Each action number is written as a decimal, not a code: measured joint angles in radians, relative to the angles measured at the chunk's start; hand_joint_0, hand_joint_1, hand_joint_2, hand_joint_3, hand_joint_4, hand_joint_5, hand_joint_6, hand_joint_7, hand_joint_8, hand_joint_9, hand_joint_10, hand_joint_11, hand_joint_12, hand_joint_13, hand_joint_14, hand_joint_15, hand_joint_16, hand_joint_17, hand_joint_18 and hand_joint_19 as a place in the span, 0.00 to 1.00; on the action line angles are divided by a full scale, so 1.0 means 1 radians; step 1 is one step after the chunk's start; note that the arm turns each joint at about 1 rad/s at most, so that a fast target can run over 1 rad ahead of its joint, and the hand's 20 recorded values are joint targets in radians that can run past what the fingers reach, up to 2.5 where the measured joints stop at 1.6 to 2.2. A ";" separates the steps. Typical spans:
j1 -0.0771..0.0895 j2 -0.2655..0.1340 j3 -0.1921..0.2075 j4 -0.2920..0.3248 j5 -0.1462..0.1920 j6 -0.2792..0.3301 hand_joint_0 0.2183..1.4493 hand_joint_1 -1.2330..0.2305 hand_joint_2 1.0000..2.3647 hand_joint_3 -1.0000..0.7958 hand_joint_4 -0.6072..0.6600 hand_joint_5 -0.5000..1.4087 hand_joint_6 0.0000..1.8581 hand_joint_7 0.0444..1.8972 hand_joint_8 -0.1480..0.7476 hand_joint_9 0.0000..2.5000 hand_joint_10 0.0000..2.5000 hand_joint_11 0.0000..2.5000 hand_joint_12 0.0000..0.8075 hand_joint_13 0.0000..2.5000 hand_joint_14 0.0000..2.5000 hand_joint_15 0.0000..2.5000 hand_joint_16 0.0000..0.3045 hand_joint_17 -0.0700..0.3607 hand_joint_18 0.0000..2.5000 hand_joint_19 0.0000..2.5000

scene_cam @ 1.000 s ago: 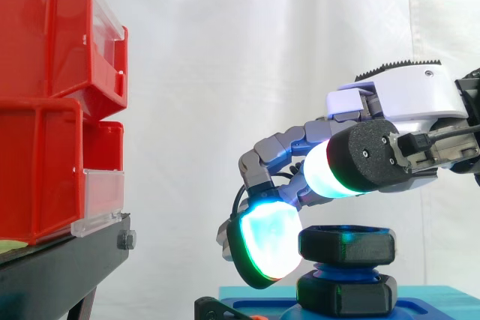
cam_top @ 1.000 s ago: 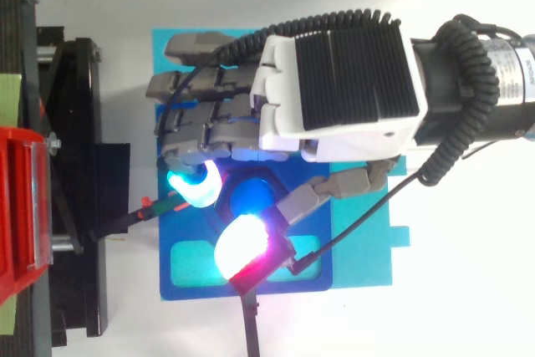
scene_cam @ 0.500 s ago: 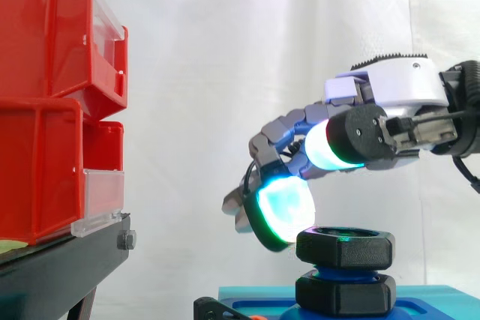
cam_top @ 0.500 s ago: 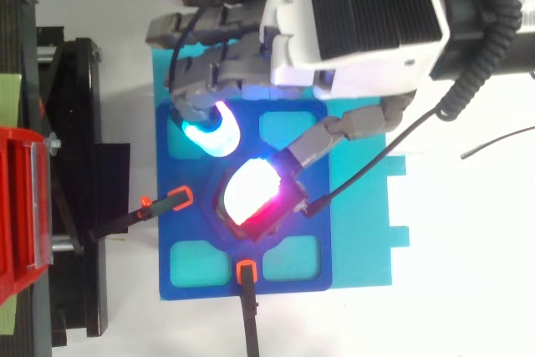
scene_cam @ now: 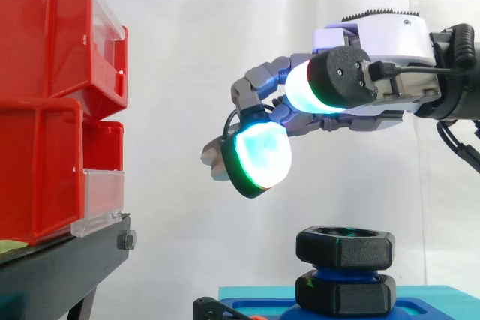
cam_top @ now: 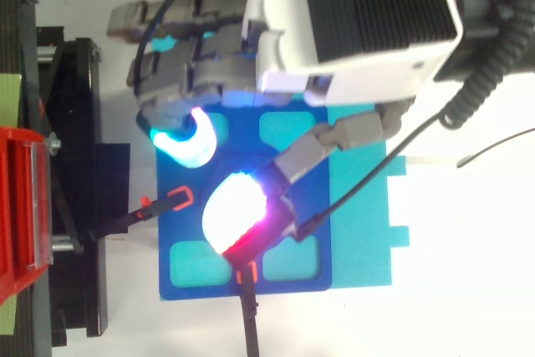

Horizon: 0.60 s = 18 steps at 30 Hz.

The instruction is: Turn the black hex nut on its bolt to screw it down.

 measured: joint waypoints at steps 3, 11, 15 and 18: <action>0.024 0.000 0.000 0.005 0.022 -0.001 0.22 0.65 0.00 0.28 0.63 0.25 0.27 0.76 0.43 0.26 0.00 0.00 0.40 0.16 0.00 0.00 0.13 0.37 0.06 0.05; 0.076 0.000 0.000 0.017 0.059 -0.003 0.22 0.64 0.00 0.28 0.63 0.24 0.27 0.69 0.43 0.25 0.00 0.00 0.40 0.16 0.00 0.00 0.13 0.37 0.06 0.05; 0.098 0.000 0.000 0.015 0.091 -0.004 0.22 0.64 0.00 0.28 0.64 0.24 0.27 0.64 0.43 0.25 0.00 0.00 0.40 0.16 0.00 0.00 0.13 0.37 0.06 0.05; 0.114 0.000 0.000 0.012 0.120 -0.004 0.22 0.64 0.00 0.28 0.65 0.24 0.27 0.63 0.43 0.25 0.00 0.00 0.40 0.16 0.00 0.00 0.13 0.37 0.06 0.05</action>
